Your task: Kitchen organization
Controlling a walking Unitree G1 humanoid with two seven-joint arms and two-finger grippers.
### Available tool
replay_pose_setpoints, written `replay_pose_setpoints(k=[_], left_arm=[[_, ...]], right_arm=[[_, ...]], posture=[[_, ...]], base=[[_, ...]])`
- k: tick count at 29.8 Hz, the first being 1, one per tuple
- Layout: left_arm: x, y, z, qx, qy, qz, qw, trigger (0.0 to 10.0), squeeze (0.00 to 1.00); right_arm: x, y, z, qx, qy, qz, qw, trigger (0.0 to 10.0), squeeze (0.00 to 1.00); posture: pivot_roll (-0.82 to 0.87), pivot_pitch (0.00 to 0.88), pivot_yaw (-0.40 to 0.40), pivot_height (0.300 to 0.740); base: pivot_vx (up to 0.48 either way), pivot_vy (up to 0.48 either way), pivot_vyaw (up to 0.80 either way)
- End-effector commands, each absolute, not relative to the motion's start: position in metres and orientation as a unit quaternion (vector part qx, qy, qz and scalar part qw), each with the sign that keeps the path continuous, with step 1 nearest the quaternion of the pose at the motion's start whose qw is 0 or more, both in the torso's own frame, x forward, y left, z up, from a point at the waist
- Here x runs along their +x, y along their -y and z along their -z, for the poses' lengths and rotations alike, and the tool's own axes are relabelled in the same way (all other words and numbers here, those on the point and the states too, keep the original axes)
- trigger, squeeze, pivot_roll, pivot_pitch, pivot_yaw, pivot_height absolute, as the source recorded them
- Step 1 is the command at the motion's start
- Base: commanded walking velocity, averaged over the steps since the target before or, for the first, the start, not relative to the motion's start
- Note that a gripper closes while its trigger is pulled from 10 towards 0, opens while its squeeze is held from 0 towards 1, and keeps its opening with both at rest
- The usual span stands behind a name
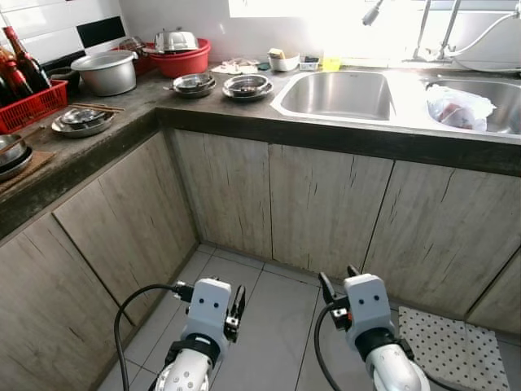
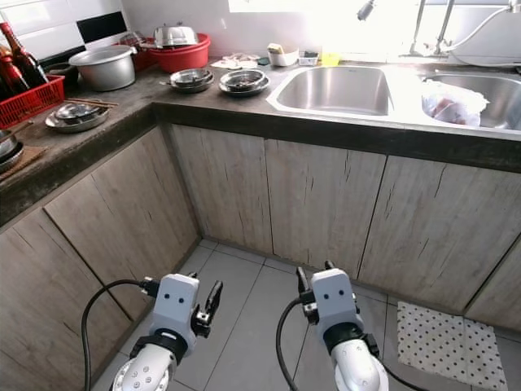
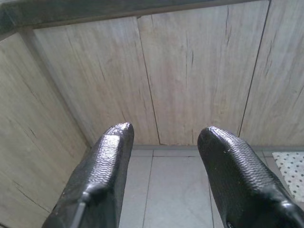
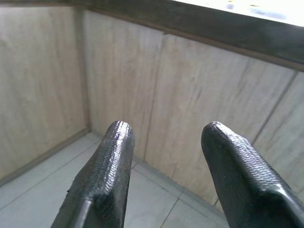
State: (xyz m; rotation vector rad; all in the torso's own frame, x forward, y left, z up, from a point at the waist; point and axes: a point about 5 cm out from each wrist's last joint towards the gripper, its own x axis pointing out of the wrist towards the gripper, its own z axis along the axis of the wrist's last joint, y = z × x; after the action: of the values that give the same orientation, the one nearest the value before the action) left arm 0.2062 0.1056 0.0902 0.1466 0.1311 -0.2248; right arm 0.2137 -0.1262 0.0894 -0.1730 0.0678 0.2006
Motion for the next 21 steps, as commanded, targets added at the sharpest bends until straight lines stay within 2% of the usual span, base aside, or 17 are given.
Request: replay_pose_setpoints(k=[1,5,11,17,21], left_arm=[[0.2052,-0.1073,-0.0928,0.067,-0.059,0.106,0.990,10.0,0.00],[0.2054,-0.1052,-0.0928,0.066,-0.056,0.111,0.990,10.0,0.00],[0.2051,-0.1022,-0.0897,0.061,-0.061,0.124,0.988,10.0,0.00],[0.2052,-0.1032,-0.0884,0.060,-0.065,0.120,0.989,10.0,0.00],[0.2047,-0.1031,-0.0878,0.066,-0.064,0.123,0.988,10.0,0.00]], right_arm=[[0.2128,0.1248,-0.0910,-0.072,-0.025,-0.105,0.992,10.0,0.00],[0.2146,0.1292,-0.0891,-0.049,-0.030,-0.092,0.994,10.0,0.00],[0.2133,0.1241,-0.0871,-0.051,-0.033,-0.122,0.991,10.0,0.00],[0.2128,0.1243,-0.0857,-0.044,-0.036,-0.124,0.991,10.0,0.00],[0.2127,0.1241,-0.0825,-0.041,-0.047,-0.125,0.990,10.0,0.00]], posture=[[0.02,0.000,0.021,0.740],[0.02,0.000,0.016,0.740],[0.02,0.000,0.013,0.740],[0.02,0.000,0.013,0.740],[0.02,0.000,0.012,0.740]], base=[[0.000,0.000,0.00],[0.000,0.000,0.00],[0.000,0.000,0.00],[0.000,0.000,0.80],[0.276,0.000,0.00]])
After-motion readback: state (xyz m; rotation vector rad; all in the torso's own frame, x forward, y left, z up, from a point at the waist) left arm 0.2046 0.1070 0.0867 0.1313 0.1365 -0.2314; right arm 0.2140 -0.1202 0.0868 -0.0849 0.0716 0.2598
